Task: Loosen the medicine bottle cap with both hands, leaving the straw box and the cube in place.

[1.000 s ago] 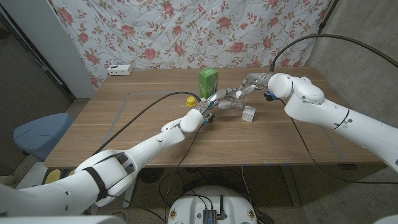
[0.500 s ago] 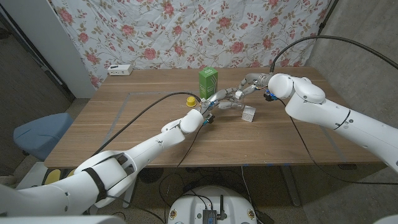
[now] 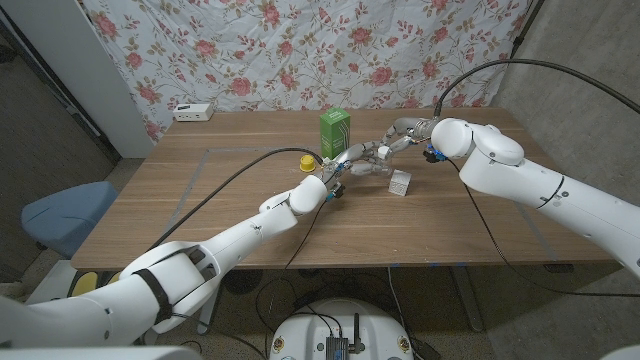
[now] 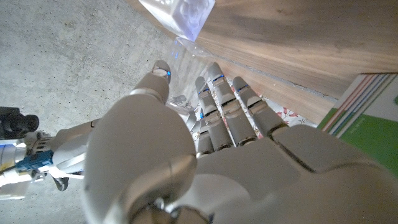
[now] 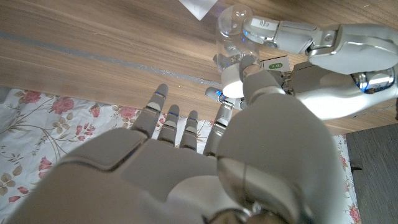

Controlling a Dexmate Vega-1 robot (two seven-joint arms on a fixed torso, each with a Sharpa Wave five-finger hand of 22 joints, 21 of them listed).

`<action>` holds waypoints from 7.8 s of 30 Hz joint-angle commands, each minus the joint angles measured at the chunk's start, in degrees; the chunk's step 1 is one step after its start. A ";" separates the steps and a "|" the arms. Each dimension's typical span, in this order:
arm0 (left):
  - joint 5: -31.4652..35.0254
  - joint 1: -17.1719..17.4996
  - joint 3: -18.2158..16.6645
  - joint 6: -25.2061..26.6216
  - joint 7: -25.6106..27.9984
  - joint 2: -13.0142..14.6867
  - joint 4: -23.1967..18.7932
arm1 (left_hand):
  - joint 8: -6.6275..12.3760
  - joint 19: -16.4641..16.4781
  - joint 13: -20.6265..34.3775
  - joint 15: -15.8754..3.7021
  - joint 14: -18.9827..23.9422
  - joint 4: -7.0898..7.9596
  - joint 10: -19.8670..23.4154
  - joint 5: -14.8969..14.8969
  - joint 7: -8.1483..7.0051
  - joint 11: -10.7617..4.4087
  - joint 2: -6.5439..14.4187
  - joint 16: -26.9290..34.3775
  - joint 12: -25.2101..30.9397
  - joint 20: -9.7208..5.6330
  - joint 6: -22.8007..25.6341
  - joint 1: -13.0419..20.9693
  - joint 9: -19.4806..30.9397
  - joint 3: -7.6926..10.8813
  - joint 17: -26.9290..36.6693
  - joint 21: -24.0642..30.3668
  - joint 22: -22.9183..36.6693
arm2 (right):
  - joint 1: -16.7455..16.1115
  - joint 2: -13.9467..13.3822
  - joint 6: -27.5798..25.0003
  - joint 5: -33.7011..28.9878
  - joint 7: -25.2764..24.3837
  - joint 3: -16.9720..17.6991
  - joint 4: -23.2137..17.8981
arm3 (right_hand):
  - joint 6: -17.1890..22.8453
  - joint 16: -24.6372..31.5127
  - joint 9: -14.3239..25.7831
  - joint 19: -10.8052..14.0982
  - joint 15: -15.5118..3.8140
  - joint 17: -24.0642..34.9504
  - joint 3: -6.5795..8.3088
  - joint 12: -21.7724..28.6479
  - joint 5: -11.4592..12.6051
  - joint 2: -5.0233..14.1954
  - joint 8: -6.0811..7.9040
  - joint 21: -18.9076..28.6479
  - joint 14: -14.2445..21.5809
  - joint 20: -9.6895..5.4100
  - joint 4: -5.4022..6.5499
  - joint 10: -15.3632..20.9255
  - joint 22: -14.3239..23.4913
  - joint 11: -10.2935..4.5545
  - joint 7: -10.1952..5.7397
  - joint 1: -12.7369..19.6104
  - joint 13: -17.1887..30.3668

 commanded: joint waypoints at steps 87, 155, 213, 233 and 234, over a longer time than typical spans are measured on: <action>3.97 -1.36 1.16 2.16 1.73 1.11 -2.41 | 0.04 -0.47 0.36 -4.71 1.27 -0.50 4.22 0.26 -0.32 -2.54 0.20 0.46 0.65 -1.10 0.22 -0.22 0.19 2.18 0.21 0.05 0.12 | 1.37 -5.75 -1.34 13.01 -1.01 3.96 -3.38 | -11.83 -0.42 -0.23 0.00 3.60 0.33 -8.17 -0.38 -1.01 -4.22 -8.60 0.33 -1.71 2.79 4.66 -3.87 0.18 5.28 6.58 -9.74 0.24; 6.79 -0.52 1.12 4.85 2.05 3.10 -6.54 | -0.02 -0.62 0.40 -4.53 1.70 -0.24 4.15 0.20 -0.35 -2.38 -0.15 0.38 0.35 -1.13 0.13 -1.03 0.19 2.83 0.18 0.08 0.13 | 8.12 2.58 -5.67 -20.25 19.15 -8.13 -2.30 | -5.32 0.29 0.89 3.75 3.45 -0.06 -10.15 0.47 -1.10 -6.69 -5.99 0.72 1.84 1.30 3.27 -0.48 0.18 5.86 8.23 -12.90 0.37; 6.35 -1.01 1.28 3.86 1.70 2.69 -5.13 | 0.00 -0.70 0.43 -4.64 1.86 -0.33 4.17 0.19 -0.58 -2.39 -0.44 0.43 0.29 -1.19 0.16 -1.43 0.19 3.35 0.21 0.06 0.14 | 2.68 6.96 -3.68 -30.45 21.24 -4.60 0.76 | 1.00 0.72 2.21 6.34 1.44 -0.04 -8.26 0.57 -1.08 -5.05 -2.52 0.85 4.70 -0.41 0.92 2.51 0.22 4.76 5.38 -8.92 0.39; 6.14 -1.47 1.40 3.34 1.57 2.38 -4.19 | 0.00 -0.75 0.44 -4.50 1.77 -0.22 4.21 0.19 -0.61 -2.53 -0.48 0.37 0.33 -1.15 0.17 -1.78 0.19 3.51 0.18 0.06 0.14 | 0.76 6.55 -0.46 -26.61 17.05 -1.80 1.24 | 2.67 0.82 2.46 7.01 0.72 0.06 -7.48 0.59 -1.04 -4.19 -1.47 0.84 5.31 -1.39 0.46 3.56 0.24 4.33 4.30 -7.25 0.39; 6.16 -1.48 1.40 3.33 1.56 2.40 -4.20 | 0.01 -0.72 0.44 -4.57 1.77 -0.27 4.23 0.19 -0.67 -2.52 -0.51 0.37 0.33 -1.20 0.20 -1.73 0.19 3.51 0.19 0.07 0.14 | 0.55 6.44 -0.11 -25.89 16.68 -1.40 1.19 | 2.69 0.82 2.46 7.03 0.66 0.07 -7.44 0.59 -1.03 -4.16 -1.45 0.83 5.34 -1.39 0.43 3.59 0.24 4.32 4.28 -7.15 0.39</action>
